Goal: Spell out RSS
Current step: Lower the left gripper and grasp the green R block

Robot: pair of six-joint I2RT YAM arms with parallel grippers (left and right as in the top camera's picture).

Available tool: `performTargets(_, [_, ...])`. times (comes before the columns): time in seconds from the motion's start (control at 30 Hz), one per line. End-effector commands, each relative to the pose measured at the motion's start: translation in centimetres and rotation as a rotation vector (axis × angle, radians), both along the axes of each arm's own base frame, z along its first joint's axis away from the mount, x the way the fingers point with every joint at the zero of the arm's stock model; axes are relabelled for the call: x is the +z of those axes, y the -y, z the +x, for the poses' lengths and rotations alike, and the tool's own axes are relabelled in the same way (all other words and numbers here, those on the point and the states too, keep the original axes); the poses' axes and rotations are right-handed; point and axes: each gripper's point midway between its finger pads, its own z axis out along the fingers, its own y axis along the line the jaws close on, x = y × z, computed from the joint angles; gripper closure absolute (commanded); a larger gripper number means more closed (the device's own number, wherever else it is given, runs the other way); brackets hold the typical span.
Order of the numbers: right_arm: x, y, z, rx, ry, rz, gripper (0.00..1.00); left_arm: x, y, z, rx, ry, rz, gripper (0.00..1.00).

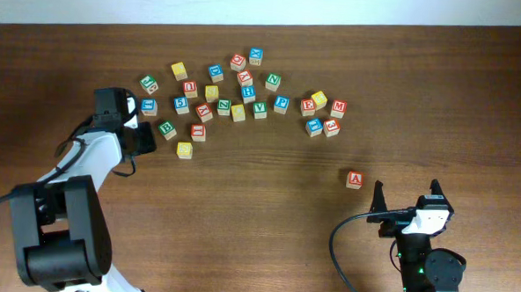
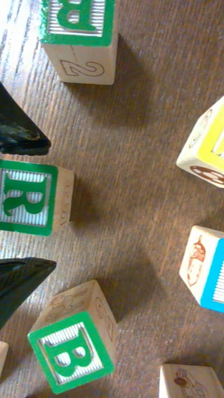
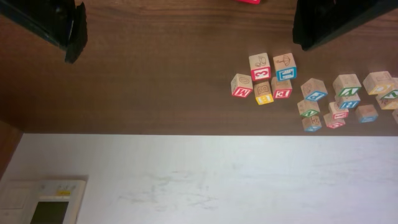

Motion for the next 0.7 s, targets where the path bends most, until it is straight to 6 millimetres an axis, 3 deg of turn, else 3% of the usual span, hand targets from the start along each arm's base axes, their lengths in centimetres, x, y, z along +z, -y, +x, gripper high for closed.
performTargets(0.0, [-0.2, 0.2, 0.0, -0.009, -0.003, 0.011, 0.02, -1.7, -0.3, -0.1, 0.004, -0.035, 0.002, 0.56])
performTargets(0.17, [-0.2, 0.2, 0.0, -0.009, -0.003, 0.011, 0.02, -1.5, -0.3, 0.4, 0.005, -0.014, 0.006, 0.63])
performTargets(0.33, [-0.2, 0.2, 0.0, -0.009, -0.003, 0.011, 0.02, -1.1, -0.5, 1.3, 0.005, 0.025, 0.011, 0.57])
performTargets(0.4, [-0.2, 0.2, 0.0, -0.009, -0.003, 0.011, 0.02, -1.1, -0.5, 1.3, 0.005, 0.025, 0.011, 0.64])
performTargets(0.6, [-0.2, 0.2, 0.0, -0.009, -0.003, 0.011, 0.02, -1.2, -0.4, 1.1, 0.005, 0.014, 0.009, 0.71])
performTargets(0.63, [-0.2, 0.2, 0.0, -0.009, -0.003, 0.011, 0.02, -1.3, -0.4, 0.8, 0.005, 0.002, 0.008, 0.52])
performTargets(0.67, [-0.2, 0.2, 0.0, -0.009, -0.003, 0.011, 0.02, -1.4, -0.3, 0.6, 0.005, -0.009, 0.006, 0.51])
